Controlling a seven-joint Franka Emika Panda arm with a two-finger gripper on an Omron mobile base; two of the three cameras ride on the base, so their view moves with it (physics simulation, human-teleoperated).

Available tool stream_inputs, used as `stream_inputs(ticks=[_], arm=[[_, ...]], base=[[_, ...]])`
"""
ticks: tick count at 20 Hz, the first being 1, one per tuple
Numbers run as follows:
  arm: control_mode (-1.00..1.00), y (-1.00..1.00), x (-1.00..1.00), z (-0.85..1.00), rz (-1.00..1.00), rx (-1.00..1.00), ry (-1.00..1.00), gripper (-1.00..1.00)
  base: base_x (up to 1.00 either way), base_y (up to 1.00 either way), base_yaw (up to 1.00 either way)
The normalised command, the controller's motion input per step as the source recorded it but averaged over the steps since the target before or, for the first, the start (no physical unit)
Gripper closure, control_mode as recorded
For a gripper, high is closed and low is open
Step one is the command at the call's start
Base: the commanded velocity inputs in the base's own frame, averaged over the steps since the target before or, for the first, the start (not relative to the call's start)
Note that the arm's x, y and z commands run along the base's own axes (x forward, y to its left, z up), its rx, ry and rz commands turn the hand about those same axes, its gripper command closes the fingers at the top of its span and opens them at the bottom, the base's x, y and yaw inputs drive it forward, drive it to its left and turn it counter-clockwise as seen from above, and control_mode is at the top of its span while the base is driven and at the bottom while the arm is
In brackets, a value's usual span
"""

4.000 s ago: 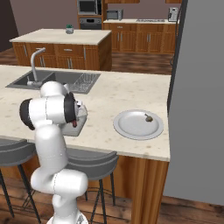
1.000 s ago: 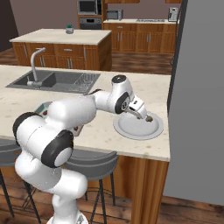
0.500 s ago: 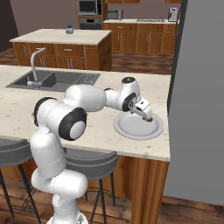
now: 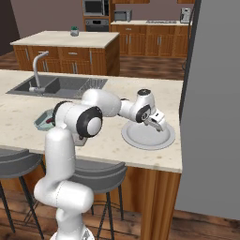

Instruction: Place one cooked food and one vegetable from the large plate to each tupperware container.

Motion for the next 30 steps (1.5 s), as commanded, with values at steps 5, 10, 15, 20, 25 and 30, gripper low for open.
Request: stream_inputs(ticks=[5,10,15,20,25,30], arm=[[-1.0,-0.15,0.47,-0.31,0.0,0.01,0.0,-1.0],[-1.0,-0.01,0.36,-0.24,0.0,0.0,0.0,-1.0],[-1.0,0.0,0.33,-0.25,0.0,0.0,0.0,-1.0],[-1.0,-0.07,0.4,-0.28,0.0,0.0,0.0,-1.0],[-1.0,-0.25,0.39,-0.25,0.0,0.0,-0.02,-1.0],[-1.0,-0.22,0.34,-0.21,0.0,0.0,-0.04,-1.0]], base=[[0.0,0.0,0.0],[0.0,0.0,0.0],[0.0,0.0,0.0],[0.0,0.0,0.0],[0.0,0.0,0.0],[0.0,0.0,0.0]])
